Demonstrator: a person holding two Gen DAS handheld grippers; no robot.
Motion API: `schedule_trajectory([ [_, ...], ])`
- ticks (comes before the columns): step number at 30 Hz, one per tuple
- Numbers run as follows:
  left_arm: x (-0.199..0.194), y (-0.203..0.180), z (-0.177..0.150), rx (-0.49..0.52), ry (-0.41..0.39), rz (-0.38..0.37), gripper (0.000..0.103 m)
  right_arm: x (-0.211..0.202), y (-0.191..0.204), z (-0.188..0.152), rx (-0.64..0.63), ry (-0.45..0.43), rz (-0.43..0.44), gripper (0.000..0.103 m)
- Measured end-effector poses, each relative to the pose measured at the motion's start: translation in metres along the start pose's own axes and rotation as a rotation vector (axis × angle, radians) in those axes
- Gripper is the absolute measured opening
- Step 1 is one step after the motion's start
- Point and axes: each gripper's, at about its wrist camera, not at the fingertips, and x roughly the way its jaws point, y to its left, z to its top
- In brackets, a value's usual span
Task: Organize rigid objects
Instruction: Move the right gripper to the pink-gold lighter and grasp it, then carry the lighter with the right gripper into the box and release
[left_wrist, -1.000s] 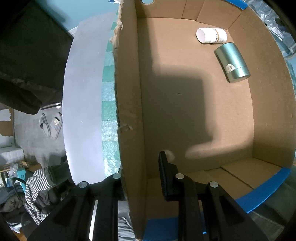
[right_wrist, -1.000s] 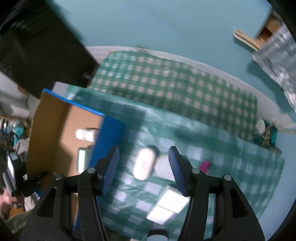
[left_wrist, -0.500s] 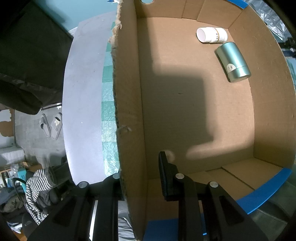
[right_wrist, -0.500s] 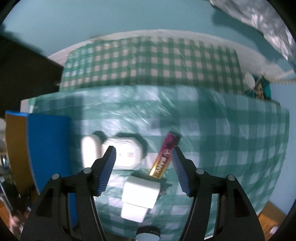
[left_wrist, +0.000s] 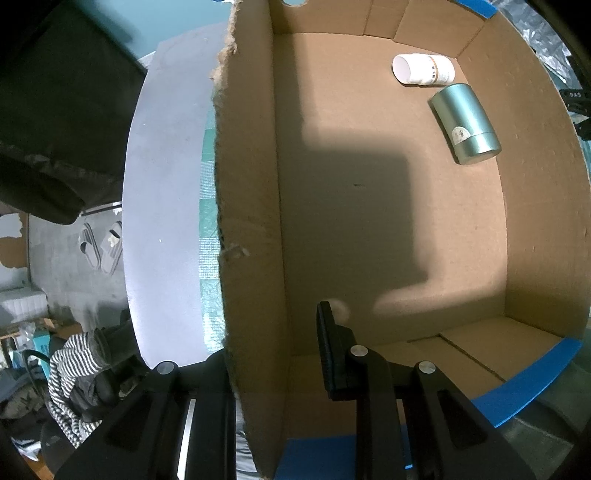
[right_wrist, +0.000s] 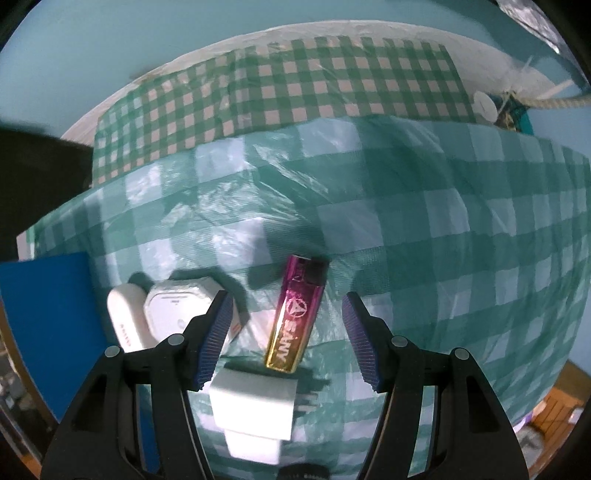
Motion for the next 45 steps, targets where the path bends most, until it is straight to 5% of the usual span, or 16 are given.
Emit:
schedule_trajectory([
  [14, 0.000, 0.003, 0.000, -0.005, 0.003, -0.001, 0.022, 0.009, 0.009, -0.007, -0.128, -0.006, -0.101, 0.028],
  [20, 0.002, 0.004, -0.003, -0.006, 0.007, -0.002, 0.022, 0.011, 0.017, -0.014, -0.302, -0.009, -0.133, 0.028],
  [26, 0.003, 0.003, -0.004, -0.002, 0.013, 0.000, 0.022, 0.013, 0.016, -0.013, -0.259, 0.005, -0.125, 0.030],
  [33, 0.004, 0.004, -0.003, 0.004, 0.016, -0.002, 0.022, 0.010, 0.016, -0.016, -0.255, -0.019, -0.106, 0.022],
  [45, 0.003, -0.001, 0.001, 0.021, 0.016, 0.004, 0.022, -0.025, 0.031, -0.024, -0.354, -0.040, -0.083, 0.022],
])
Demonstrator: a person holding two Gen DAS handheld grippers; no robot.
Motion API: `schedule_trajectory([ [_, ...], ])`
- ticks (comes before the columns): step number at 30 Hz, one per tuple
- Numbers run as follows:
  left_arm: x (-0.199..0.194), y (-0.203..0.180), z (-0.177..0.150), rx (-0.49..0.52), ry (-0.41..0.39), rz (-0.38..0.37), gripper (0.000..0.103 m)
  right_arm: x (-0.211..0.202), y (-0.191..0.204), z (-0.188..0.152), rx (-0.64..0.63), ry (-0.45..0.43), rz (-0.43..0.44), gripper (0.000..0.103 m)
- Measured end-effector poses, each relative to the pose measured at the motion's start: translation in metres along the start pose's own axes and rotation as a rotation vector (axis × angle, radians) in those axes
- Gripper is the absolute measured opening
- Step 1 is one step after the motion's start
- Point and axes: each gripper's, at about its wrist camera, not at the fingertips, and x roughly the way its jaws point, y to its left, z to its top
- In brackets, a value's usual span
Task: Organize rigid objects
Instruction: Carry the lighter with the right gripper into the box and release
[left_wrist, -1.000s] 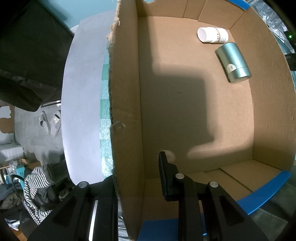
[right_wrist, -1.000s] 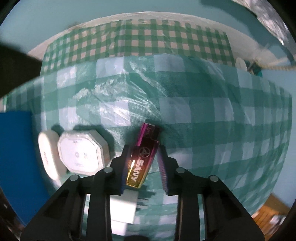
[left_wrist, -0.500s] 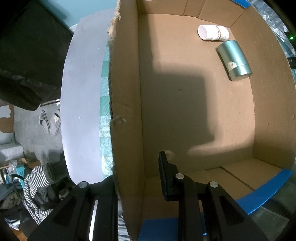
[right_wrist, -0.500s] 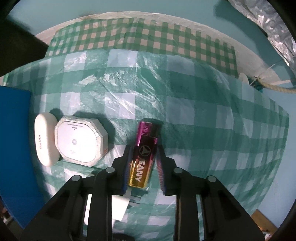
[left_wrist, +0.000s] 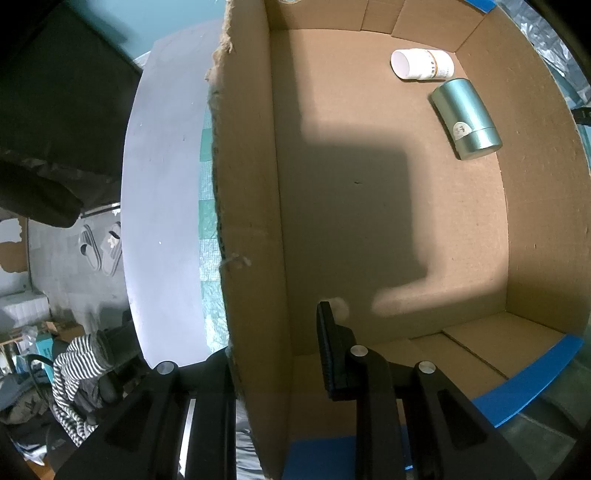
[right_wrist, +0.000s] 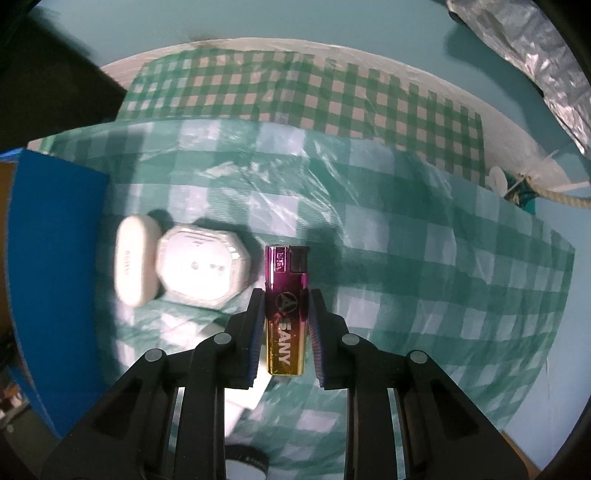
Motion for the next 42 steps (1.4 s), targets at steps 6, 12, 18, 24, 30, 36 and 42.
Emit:
schedule_trajectory([
  [6, 0.001, -0.001, 0.000, 0.000, -0.001, -0.005, 0.022, -0.027, 0.018, 0.002, -0.037, -0.023, 0.028, 0.022],
  [12, -0.001, 0.002, 0.001, -0.004, -0.007, -0.013, 0.022, -0.052, 0.049, 0.005, -0.091, -0.051, 0.074, 0.022],
  [18, 0.000, 0.003, 0.000, 0.002, -0.007, -0.014, 0.022, -0.073, 0.092, 0.011, -0.178, -0.081, 0.138, 0.022],
  [24, -0.001, 0.002, 0.002, 0.014, -0.008, -0.012, 0.022, -0.085, 0.139, 0.017, -0.276, -0.097, 0.174, 0.022],
  [30, -0.002, 0.001, 0.004, 0.022, -0.010, -0.013, 0.022, -0.086, 0.181, 0.026, -0.351, -0.105, 0.197, 0.022],
  [36, -0.002, 0.001, 0.004, 0.020, -0.010, -0.014, 0.022, -0.075, 0.209, 0.036, -0.397, -0.095, 0.187, 0.022],
  [42, 0.000, 0.002, 0.003, 0.016, -0.007, -0.012, 0.022, -0.058, 0.221, 0.042, -0.407, -0.061, 0.166, 0.022],
])
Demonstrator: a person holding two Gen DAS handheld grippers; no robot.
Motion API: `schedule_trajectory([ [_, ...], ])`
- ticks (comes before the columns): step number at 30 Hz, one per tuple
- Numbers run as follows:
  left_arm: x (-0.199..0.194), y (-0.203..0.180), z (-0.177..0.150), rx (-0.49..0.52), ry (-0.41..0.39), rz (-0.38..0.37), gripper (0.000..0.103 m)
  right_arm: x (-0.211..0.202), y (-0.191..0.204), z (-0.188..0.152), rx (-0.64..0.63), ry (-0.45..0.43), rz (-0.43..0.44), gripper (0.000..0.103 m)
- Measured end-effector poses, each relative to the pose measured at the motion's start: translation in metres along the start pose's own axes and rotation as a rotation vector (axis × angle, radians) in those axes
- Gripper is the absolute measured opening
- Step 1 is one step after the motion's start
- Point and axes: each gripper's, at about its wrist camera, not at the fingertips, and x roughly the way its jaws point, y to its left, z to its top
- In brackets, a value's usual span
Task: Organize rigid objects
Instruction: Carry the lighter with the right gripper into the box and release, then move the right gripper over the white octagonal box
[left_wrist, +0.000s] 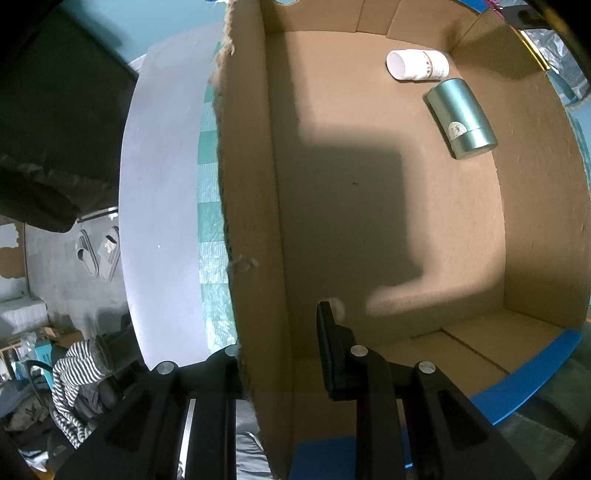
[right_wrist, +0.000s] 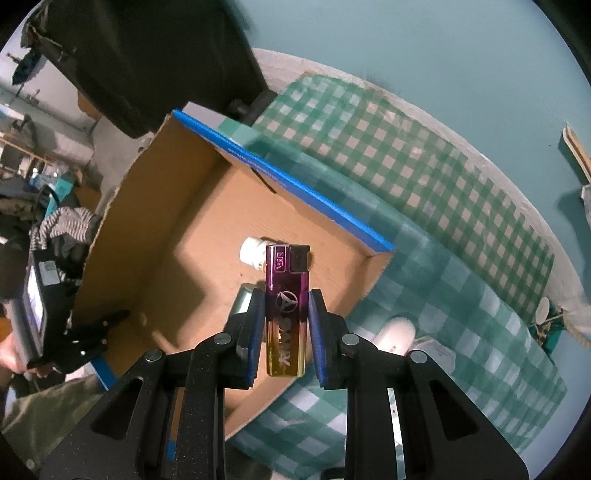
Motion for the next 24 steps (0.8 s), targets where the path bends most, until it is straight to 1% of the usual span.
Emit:
schedule_trajectory([
  [8, -0.001, 0.002, 0.000, -0.008, -0.007, -0.004, 0.022, 0.016, 0.003, 0.001, 0.002, 0.041, -0.020, 0.022],
  [13, -0.001, 0.002, -0.002, -0.006, -0.009, -0.006, 0.022, 0.012, 0.001, -0.001, 0.017, 0.036, -0.043, 0.022],
  [18, -0.001, 0.001, -0.004, 0.006, -0.007, -0.004, 0.022, 0.003, -0.003, -0.005, 0.031, 0.021, -0.041, 0.023],
  [19, -0.001, 0.001, -0.003, 0.007, -0.006, -0.003, 0.022, -0.001, -0.005, -0.006, 0.033, 0.013, -0.043, 0.026],
  [20, -0.001, 0.001, -0.004, 0.008, -0.006, -0.002, 0.022, -0.003, -0.006, -0.007, 0.036, 0.008, -0.044, 0.032],
  [21, -0.001, 0.001, -0.004, 0.008, -0.007, -0.001, 0.022, -0.005, -0.008, -0.008, 0.040, 0.003, -0.045, 0.035],
  [23, -0.002, 0.001, -0.003, 0.008, -0.008, 0.000, 0.022, -0.012, -0.013, -0.012, 0.048, -0.012, -0.051, 0.046],
  [24, -0.002, 0.000, -0.003, 0.009, -0.008, 0.001, 0.022, -0.015, -0.016, -0.013, 0.054, -0.020, -0.057, 0.050],
])
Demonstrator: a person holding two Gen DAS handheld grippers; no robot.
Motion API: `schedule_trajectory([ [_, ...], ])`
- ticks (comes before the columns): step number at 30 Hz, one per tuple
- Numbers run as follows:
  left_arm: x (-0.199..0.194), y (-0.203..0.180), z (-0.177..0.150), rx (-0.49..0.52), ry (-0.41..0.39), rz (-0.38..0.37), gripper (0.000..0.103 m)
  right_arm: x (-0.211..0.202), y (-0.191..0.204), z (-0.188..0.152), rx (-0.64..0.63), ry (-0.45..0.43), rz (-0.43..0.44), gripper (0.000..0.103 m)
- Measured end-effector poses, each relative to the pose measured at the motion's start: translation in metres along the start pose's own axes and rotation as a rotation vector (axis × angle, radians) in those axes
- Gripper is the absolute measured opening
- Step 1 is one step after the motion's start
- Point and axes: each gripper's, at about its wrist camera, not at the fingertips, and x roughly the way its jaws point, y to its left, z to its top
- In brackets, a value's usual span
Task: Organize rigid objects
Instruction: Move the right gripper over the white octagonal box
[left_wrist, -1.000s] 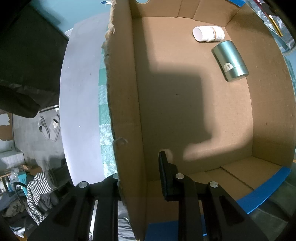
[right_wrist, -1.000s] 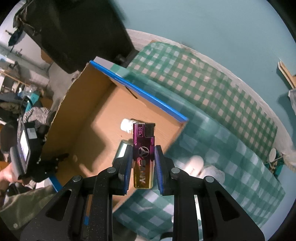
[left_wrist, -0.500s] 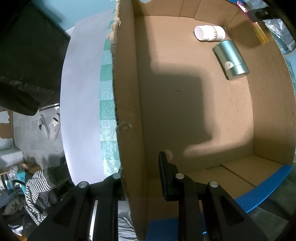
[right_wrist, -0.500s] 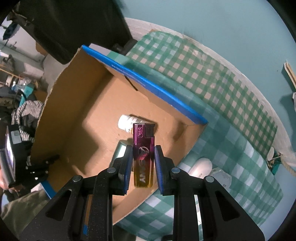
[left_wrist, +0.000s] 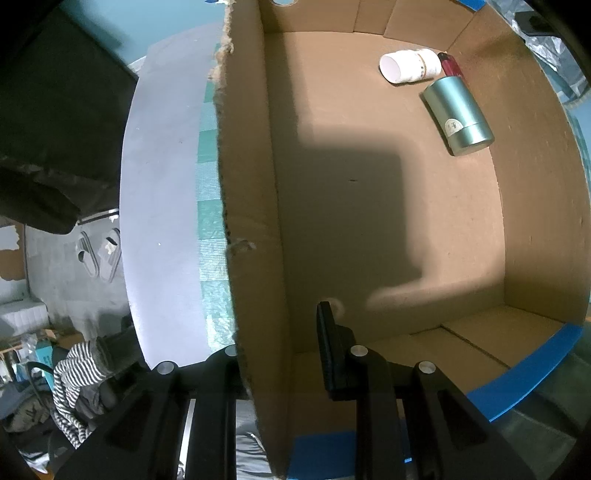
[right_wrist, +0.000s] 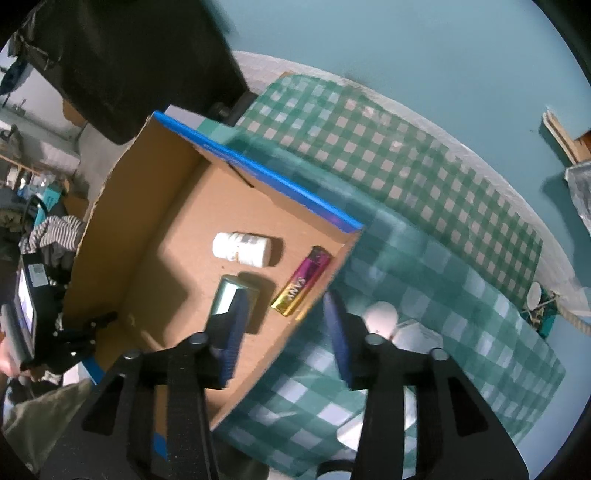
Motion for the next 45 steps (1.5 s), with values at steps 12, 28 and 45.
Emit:
schedule_trajectory([
  [12, -0.003, -0.004, -0.001, 0.001, -0.004, 0.011, 0.022, -0.016, -0.055, -0.019, 0.028, -0.018, -0.045, 0.060],
  [28, -0.005, -0.012, -0.004, -0.022, 0.005, 0.035, 0.022, 0.042, -0.093, -0.059, -0.341, 0.116, -0.123, 0.064],
  [45, -0.003, -0.015, 0.000, -0.050, 0.015, 0.050, 0.022, 0.098, -0.083, -0.079, -0.685, 0.262, -0.232, 0.064],
])
